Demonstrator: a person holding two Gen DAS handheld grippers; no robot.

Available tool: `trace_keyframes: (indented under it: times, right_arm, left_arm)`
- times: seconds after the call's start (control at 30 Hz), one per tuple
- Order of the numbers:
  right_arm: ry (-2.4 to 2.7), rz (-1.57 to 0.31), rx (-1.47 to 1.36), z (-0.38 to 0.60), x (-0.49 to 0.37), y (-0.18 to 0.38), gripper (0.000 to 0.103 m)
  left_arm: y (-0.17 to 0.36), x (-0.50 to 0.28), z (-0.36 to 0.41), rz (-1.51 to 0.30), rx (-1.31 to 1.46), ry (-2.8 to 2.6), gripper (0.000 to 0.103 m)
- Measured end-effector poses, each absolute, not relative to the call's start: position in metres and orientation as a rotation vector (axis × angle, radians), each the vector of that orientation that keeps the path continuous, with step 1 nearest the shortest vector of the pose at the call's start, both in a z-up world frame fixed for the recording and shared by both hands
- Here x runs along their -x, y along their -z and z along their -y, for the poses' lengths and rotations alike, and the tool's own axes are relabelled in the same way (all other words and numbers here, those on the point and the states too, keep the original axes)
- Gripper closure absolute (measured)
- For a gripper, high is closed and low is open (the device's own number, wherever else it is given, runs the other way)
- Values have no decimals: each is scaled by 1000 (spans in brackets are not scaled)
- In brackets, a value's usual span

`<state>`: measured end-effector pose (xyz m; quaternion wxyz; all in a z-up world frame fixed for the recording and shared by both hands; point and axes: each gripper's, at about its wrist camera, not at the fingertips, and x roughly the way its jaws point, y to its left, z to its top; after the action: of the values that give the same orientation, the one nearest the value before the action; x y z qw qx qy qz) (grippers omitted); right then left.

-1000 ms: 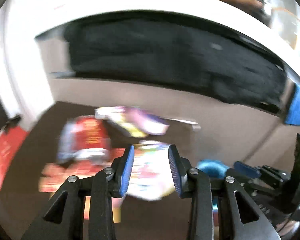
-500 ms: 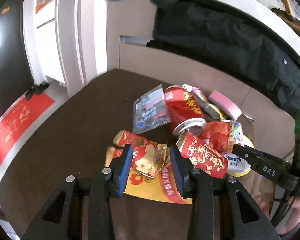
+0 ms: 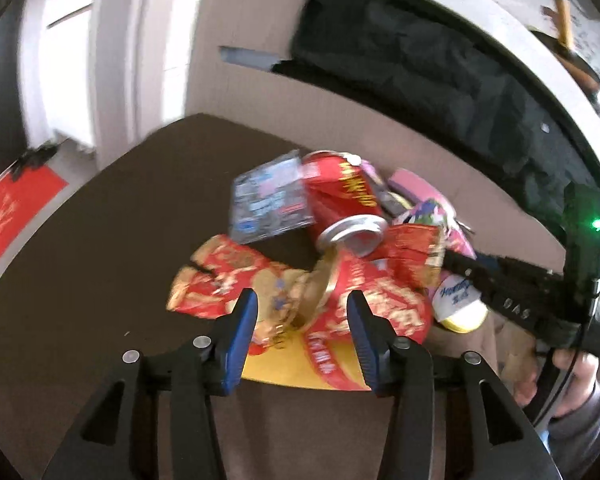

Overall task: Collect trash
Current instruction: 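Grasp the tissue pack with the right gripper while the left gripper grasps the paper cup, then carry tissue pack and paper cup over the bin and release both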

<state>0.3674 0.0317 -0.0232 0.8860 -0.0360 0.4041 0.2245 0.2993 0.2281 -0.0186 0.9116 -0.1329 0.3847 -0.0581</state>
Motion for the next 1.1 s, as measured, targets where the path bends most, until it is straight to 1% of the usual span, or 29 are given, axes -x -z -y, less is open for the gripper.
trace_keyframes:
  times: [0.17, 0.27, 0.3, 0.33, 0.37, 0.4, 0.57, 0.6, 0.73, 0.9, 1.0, 1.1]
  right_arm:
    - [-463, -786, 55, 5, -352, 3, 87]
    - [-463, -785, 55, 20, -344, 1, 87]
    - [-459, -782, 58, 26, -340, 1, 87]
    - [-456, -783, 57, 31, -337, 1, 87]
    - [-456, -785, 53, 36, -334, 1, 87]
    - [-457, -787, 48, 40, -332, 2, 87]
    - [-444, -774, 55, 54, -318, 2, 87]
    - [-441, -770, 48, 58, -316, 0, 87]
    - [-425, -740, 13, 70, -309, -9, 87]
    - [-400, -680, -17, 91, -293, -29, 87]
    - [-367, -633, -35, 111, -281, -46, 87]
    - [-316, -591, -49, 139, -270, -61, 87]
  left_arm:
    - [22, -323, -213, -838, 226, 287, 56]
    - [30, -336, -220, -849, 307, 328, 56]
    - [31, -337, -222, -847, 335, 335, 60]
    - [32, -337, -223, -844, 359, 337, 69]
    - [30, -335, -224, -833, 373, 331, 72]
    - [26, -331, -220, -819, 369, 326, 81]
    - [2, -314, -197, -777, 277, 302, 94]
    - [-3, -310, -193, -768, 256, 292, 99]
    - [-31, -296, -174, -713, 158, 223, 99]
    - [-66, -283, -145, -659, 101, 242, 100]
    - [-88, -279, -114, -625, 78, 305, 99]
    - [-102, -281, -65, -612, 45, 384, 99]
